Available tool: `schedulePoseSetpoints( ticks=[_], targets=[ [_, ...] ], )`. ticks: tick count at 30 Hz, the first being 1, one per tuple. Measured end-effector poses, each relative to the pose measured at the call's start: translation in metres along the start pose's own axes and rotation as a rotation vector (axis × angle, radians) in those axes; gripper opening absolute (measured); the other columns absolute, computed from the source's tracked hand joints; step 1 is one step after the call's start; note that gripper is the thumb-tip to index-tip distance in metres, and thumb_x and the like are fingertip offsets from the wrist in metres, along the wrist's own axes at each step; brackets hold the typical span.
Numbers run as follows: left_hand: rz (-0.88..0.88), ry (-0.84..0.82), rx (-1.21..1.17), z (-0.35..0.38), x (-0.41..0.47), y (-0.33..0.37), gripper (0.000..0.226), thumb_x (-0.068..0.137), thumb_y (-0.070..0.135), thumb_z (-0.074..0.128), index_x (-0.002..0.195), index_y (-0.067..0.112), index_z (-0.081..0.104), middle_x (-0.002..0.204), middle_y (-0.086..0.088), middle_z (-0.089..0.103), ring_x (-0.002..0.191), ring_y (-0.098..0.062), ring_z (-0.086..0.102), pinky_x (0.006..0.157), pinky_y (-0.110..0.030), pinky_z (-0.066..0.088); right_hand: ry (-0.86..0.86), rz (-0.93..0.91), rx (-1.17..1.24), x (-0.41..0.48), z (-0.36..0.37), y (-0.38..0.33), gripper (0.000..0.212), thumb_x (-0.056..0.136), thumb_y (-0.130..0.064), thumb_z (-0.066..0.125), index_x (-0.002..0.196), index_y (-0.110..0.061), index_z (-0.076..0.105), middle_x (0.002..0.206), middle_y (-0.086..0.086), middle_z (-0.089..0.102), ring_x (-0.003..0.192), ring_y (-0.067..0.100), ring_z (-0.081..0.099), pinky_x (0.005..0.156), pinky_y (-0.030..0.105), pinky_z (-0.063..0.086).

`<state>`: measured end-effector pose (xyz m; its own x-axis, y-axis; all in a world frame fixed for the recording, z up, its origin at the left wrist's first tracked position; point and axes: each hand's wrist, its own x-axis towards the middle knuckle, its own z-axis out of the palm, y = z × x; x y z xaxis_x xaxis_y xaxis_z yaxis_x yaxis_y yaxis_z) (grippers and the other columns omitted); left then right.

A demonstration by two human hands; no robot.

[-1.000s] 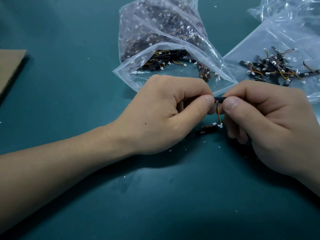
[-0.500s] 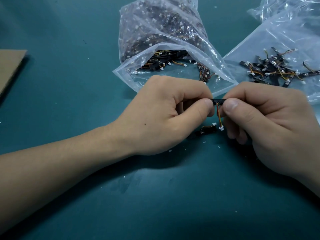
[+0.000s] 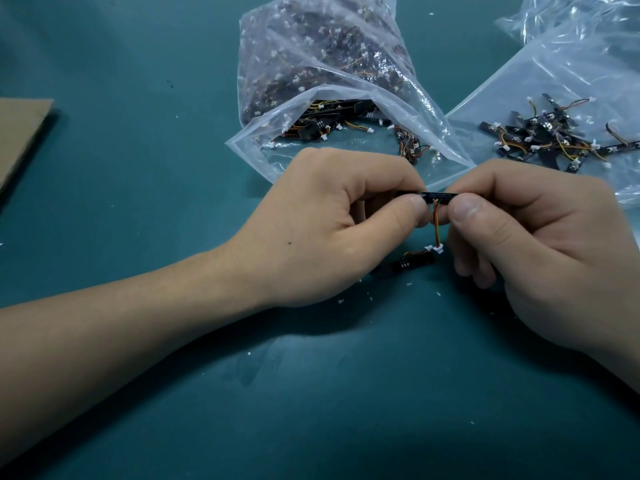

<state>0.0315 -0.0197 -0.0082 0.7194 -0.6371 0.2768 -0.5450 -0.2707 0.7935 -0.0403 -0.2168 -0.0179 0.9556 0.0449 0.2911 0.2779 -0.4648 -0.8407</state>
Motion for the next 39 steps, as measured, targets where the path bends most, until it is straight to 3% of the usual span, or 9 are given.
schedulePoseSetpoints(
  ticks=[8, 18, 28, 33, 39],
  targets=[
    [-0.002, 0.000, -0.026, -0.0004, -0.0003, 0.0003, 0.017, 0.096, 0.013, 0.065, 0.083, 0.010, 0.076, 0.053, -0.003, 0.055, 0.048, -0.013, 0.045, 0.050, -0.016, 0.033, -0.006, -0.003, 0.015, -0.0003, 0.0001, 0.0006, 0.023, 0.102, -0.036, 0.051, 0.090, -0.024, 0.066, 0.061, -0.001, 0.064, 0.043, 0.018, 0.053, 0.045, 0.023, 0.040],
    [-0.022, -0.017, -0.032, 0.0002, -0.0006, -0.0008, 0.018, 0.093, 0.014, 0.063, 0.080, 0.009, 0.074, 0.054, -0.005, 0.055, 0.051, -0.021, 0.051, 0.048, -0.022, 0.037, -0.007, -0.022, -0.040, -0.0002, -0.0001, 0.0003, 0.021, 0.102, -0.035, 0.051, 0.089, -0.028, 0.066, 0.061, -0.005, 0.064, 0.044, 0.018, 0.053, 0.045, 0.023, 0.039],
    [-0.030, -0.023, -0.046, 0.0003, -0.0001, 0.0003, 0.020, 0.096, 0.017, 0.057, 0.084, 0.010, 0.071, 0.056, -0.006, 0.056, 0.053, -0.020, 0.051, 0.051, -0.027, 0.038, -0.031, -0.031, -0.046, -0.0007, -0.0011, -0.0006, 0.018, 0.102, -0.037, 0.053, 0.095, -0.029, 0.068, 0.059, -0.007, 0.062, 0.047, 0.021, 0.055, 0.045, 0.038, 0.043],
    [-0.032, -0.036, -0.039, -0.0007, -0.0008, 0.0010, 0.021, 0.097, 0.017, 0.056, 0.081, 0.012, 0.069, 0.056, -0.003, 0.057, 0.051, -0.010, 0.046, 0.052, -0.022, 0.036, -0.028, -0.024, -0.070, -0.0009, -0.0008, -0.0008, 0.020, 0.101, -0.037, 0.054, 0.094, -0.025, 0.068, 0.061, -0.004, 0.063, 0.048, 0.020, 0.057, 0.046, 0.034, 0.044],
    [-0.030, -0.055, -0.033, -0.0009, -0.0013, 0.0024, 0.021, 0.097, 0.016, 0.056, 0.080, 0.011, 0.068, 0.056, -0.002, 0.057, 0.050, -0.009, 0.044, 0.052, -0.020, 0.033, -0.028, -0.027, -0.060, -0.0006, -0.0002, -0.0011, 0.019, 0.101, -0.036, 0.054, 0.093, -0.025, 0.067, 0.061, -0.005, 0.062, 0.048, 0.018, 0.057, 0.047, 0.028, 0.043]
  ],
)
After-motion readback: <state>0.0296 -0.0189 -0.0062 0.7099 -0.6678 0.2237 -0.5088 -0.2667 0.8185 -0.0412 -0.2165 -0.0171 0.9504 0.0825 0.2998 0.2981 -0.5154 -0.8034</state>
